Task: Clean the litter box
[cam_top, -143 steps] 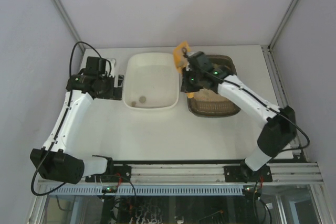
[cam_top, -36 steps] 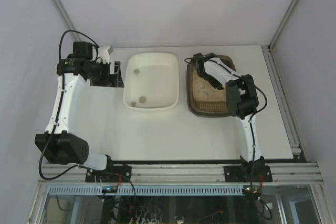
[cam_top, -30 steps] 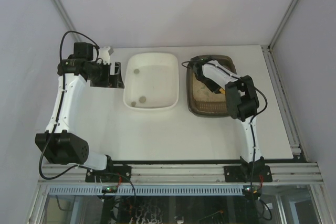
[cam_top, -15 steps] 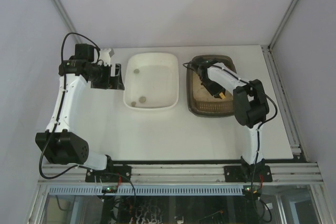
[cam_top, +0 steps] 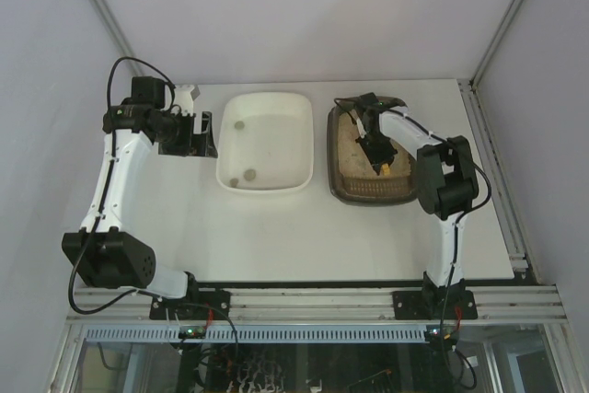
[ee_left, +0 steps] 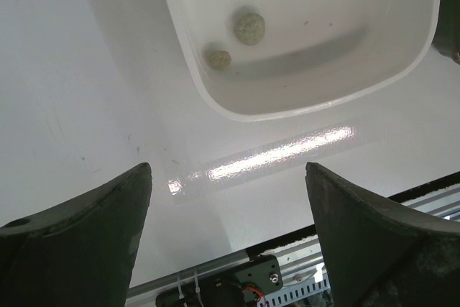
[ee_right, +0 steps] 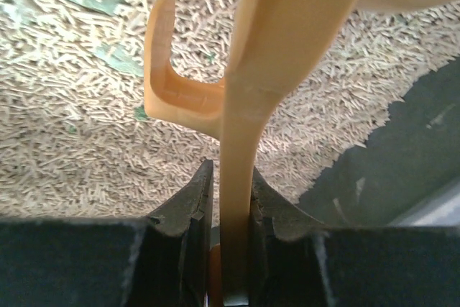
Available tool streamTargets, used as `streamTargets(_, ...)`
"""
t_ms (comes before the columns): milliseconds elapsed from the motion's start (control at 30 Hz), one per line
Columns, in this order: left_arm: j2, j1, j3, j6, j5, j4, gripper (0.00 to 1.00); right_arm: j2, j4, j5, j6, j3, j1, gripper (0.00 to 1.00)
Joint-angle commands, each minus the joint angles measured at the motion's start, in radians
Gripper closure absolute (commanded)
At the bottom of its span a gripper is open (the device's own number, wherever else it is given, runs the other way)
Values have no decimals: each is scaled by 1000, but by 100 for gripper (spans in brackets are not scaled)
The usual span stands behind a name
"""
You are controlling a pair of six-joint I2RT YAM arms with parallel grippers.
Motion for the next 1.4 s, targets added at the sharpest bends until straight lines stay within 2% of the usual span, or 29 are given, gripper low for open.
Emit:
streamTargets(0,-18,5,11,-4,7,10,8,-8,67,-206,10,7,-23,100)
streamTargets(267,-19,6,13,-7,10,8,8,-24,129,-505,91,-16,-153,100)
streamTargets(633,-9,5,16,-10,27,6,9,-98,228,-708,144,-116,-247,100)
streamTargets(1000,-10,5,4,4,55,2,9,-183,251,-701,173,-188,-279,100)
streamTargets(1367,-39,3,-22,15,66,1,10,-364,378,-778,255,-400,-278,100)
